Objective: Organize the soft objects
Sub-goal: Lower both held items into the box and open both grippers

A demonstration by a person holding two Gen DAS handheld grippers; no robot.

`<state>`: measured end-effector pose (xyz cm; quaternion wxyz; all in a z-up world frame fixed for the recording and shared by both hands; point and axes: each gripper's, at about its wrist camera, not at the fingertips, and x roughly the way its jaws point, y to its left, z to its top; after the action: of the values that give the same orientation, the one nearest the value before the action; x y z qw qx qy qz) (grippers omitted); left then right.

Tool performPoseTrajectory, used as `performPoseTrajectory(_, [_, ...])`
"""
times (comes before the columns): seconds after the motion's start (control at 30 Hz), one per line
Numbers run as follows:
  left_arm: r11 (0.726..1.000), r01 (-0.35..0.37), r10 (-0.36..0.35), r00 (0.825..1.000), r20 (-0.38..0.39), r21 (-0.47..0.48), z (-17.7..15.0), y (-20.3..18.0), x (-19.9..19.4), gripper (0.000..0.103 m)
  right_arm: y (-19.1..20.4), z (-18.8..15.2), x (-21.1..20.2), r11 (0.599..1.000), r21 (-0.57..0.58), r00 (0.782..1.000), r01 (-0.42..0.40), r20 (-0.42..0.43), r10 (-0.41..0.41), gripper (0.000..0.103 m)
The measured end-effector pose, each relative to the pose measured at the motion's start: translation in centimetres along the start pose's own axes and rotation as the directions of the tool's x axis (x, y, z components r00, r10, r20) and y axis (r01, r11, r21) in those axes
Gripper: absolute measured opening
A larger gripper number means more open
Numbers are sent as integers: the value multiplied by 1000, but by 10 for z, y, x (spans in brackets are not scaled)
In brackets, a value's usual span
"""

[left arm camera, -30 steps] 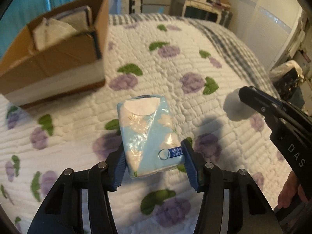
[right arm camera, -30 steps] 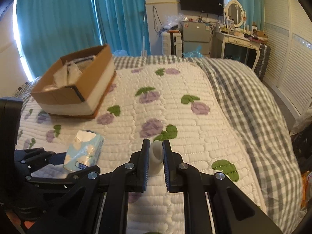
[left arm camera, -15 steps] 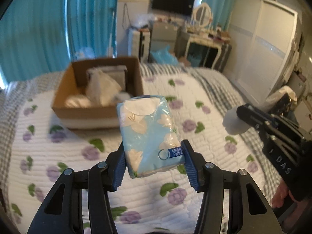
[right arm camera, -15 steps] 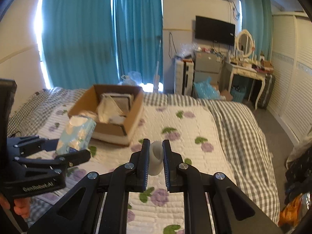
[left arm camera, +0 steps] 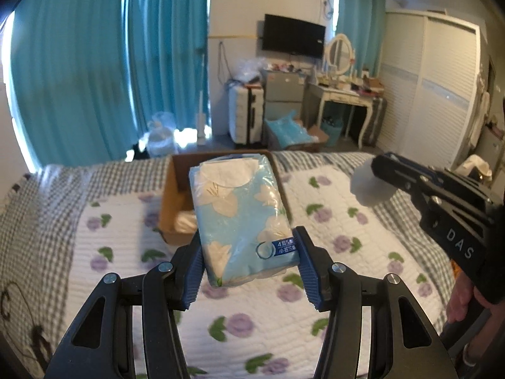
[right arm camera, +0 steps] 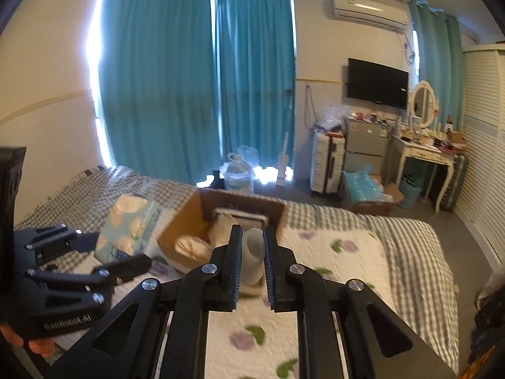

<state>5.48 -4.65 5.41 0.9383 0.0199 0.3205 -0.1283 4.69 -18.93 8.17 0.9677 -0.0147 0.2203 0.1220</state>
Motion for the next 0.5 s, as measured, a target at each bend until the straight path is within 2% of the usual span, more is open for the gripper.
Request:
performPoseTrajectory(0.23, [1000,-25,25,999,-24,16,18,31,44,52,9,24,65,999,19,999,-45,-8,45,12])
performPoseTrajectory(0.5, [1000,-17,16,996,-90,-12,27,55,119,52,-4,22,159,997,61,994,-55,-87,60,12])
